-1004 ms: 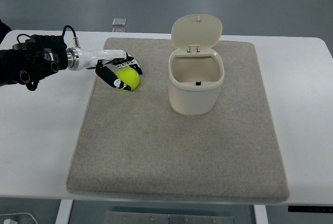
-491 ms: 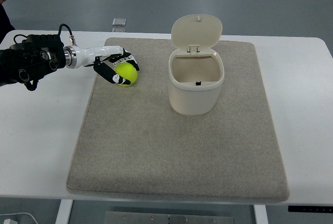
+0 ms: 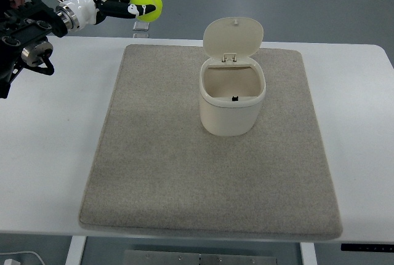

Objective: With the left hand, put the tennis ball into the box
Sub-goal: 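Lift the tennis ball up and away from the mat with the left hand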

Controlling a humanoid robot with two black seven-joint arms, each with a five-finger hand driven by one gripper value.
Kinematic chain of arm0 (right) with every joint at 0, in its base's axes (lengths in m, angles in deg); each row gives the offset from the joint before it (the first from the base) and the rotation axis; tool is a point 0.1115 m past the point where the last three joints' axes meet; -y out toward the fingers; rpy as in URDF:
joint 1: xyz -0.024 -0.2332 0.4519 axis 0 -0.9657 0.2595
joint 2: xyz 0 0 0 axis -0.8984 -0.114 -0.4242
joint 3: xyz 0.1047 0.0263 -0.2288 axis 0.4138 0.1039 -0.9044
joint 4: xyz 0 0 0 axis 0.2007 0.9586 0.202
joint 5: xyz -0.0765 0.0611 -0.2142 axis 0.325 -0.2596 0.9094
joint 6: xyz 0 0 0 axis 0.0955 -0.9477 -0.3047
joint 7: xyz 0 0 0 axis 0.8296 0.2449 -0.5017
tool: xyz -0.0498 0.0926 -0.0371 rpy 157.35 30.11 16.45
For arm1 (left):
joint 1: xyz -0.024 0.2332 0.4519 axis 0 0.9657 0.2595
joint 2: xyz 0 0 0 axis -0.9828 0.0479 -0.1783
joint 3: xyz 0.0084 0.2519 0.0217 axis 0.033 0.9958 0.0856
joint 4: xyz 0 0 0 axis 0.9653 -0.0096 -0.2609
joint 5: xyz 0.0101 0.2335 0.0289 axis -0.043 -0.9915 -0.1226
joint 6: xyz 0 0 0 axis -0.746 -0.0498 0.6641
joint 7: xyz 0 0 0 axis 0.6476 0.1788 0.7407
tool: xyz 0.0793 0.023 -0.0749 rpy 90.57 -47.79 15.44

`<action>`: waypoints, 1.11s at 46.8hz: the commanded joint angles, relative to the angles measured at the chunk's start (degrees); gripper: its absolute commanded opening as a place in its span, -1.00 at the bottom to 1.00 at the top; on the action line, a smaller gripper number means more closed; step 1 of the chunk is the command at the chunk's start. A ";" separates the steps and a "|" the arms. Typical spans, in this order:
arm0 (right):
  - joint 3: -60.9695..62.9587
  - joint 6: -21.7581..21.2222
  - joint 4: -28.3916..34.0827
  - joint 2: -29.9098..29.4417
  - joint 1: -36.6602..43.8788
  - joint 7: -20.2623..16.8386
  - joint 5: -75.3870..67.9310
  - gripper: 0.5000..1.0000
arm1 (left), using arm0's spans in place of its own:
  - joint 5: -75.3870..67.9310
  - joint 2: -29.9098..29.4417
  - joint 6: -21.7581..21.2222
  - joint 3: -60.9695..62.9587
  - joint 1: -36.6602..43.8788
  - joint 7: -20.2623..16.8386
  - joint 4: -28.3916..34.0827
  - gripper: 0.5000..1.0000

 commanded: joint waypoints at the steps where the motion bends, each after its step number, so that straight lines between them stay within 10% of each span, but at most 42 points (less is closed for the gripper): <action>1: -0.01 0.00 0.00 0.00 0.00 -0.01 0.00 0.75 | 0.12 0.77 1.51 -4.07 -0.22 -0.01 0.50 -1.00; 52: 0.08 0.00 0.00 0.00 0.00 -0.01 0.00 0.75 | -2.25 17.64 10.74 -16.56 -13.66 -3.26 -2.40 -1.00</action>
